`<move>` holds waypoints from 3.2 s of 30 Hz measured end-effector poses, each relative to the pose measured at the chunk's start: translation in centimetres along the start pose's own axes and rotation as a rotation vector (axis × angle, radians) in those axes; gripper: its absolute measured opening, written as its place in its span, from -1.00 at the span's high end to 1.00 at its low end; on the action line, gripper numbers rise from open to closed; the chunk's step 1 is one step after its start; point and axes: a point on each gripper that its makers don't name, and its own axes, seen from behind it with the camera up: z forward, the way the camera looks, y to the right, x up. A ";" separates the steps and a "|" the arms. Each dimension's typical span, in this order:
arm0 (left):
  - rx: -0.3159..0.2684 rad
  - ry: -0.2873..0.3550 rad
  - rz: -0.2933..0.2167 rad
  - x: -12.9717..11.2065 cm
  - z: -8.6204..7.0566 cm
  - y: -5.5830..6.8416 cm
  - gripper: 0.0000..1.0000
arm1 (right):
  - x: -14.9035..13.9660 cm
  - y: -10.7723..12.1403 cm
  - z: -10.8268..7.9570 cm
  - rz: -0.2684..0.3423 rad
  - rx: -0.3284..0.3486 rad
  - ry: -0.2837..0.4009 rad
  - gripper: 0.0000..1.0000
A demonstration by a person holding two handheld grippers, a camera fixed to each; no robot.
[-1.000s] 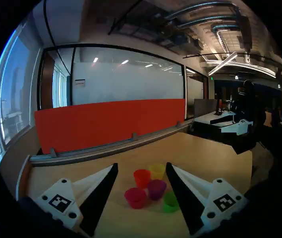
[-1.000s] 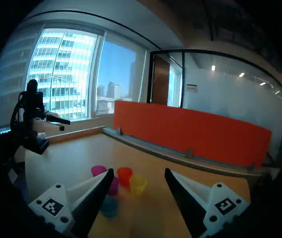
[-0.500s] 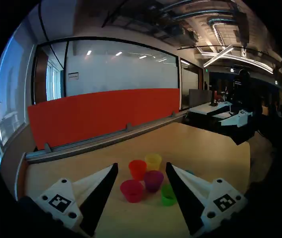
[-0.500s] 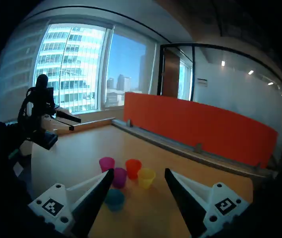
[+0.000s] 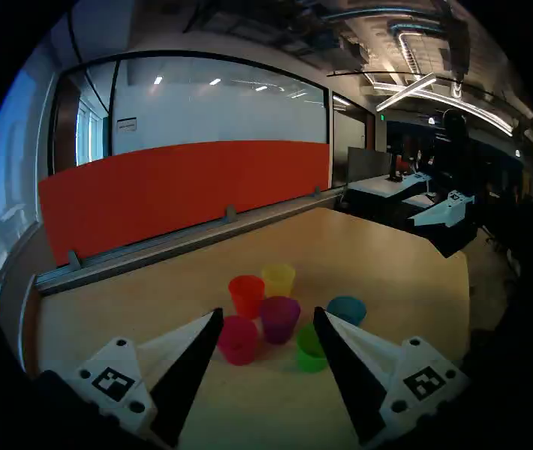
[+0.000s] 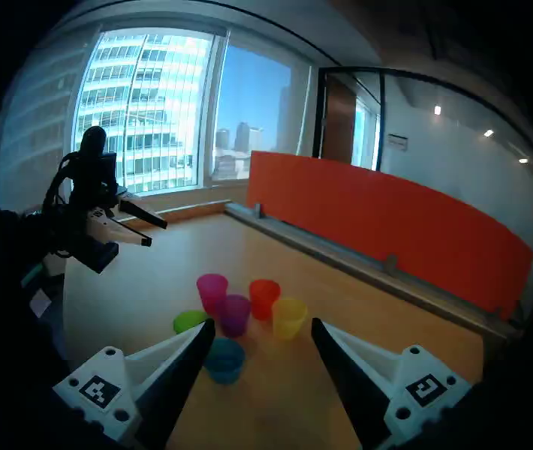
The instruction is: Pour water
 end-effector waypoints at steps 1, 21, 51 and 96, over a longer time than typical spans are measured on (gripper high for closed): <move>-0.004 -0.007 0.001 -0.4 0.2 0.1 -0.78 | -0.3 -0.1 0.1 0.000 0.004 -0.006 -0.98; -0.075 -0.103 0.003 -5.9 2.8 2.6 -0.78 | -4.5 -1.0 2.4 -0.001 0.049 -0.075 -0.98; -0.161 -0.207 0.020 -11.5 6.3 5.6 -0.78 | -10.3 -2.3 5.5 0.004 0.087 -0.160 -0.98; -0.231 -0.324 0.060 -14.5 13.9 8.0 -0.78 | -11.2 -0.8 6.8 0.013 0.084 -0.183 -0.99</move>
